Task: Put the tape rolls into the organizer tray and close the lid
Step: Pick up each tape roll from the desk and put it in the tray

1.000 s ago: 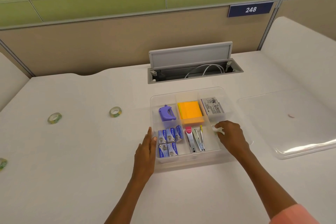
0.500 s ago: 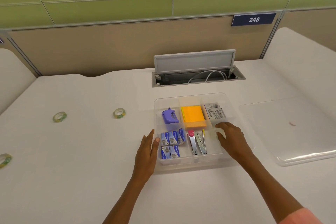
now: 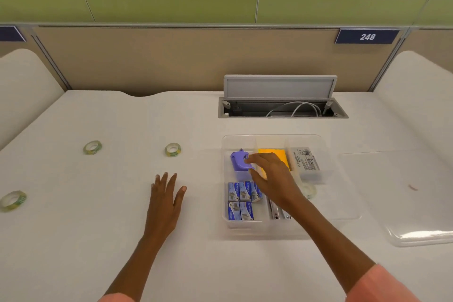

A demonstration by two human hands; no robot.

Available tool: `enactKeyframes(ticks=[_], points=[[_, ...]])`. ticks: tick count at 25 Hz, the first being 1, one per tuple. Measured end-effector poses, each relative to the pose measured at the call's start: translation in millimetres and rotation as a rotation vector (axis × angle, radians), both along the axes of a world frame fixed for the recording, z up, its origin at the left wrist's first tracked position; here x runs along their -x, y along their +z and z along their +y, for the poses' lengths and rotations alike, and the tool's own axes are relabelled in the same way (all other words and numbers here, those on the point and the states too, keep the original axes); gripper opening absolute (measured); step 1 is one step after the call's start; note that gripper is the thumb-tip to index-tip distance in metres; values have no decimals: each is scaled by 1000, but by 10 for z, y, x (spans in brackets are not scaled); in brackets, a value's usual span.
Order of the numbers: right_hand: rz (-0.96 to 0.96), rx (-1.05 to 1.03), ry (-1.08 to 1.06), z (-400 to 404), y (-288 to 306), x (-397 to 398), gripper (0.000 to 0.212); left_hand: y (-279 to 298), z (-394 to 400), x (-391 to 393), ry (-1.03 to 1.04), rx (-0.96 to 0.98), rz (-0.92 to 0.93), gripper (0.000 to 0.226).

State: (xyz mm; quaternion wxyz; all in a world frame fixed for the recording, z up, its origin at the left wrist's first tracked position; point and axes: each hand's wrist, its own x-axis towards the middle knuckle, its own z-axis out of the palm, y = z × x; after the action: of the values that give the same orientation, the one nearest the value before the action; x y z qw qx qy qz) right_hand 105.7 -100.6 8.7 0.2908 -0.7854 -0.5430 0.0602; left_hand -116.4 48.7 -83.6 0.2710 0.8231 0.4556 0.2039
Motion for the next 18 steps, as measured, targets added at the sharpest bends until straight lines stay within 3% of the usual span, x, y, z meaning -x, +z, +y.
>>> enactKeyframes(ticks=[7, 12, 18], points=[[-2, 127, 233, 953, -54, 321, 34, -175, 148, 168, 71, -173, 255, 86], [-65, 348, 256, 1553, -210, 441, 55, -198, 159, 162, 100, -187, 268, 80], [-135, 496, 281, 1989, -490, 645, 63, -203, 163, 144, 108, -176, 251, 73]])
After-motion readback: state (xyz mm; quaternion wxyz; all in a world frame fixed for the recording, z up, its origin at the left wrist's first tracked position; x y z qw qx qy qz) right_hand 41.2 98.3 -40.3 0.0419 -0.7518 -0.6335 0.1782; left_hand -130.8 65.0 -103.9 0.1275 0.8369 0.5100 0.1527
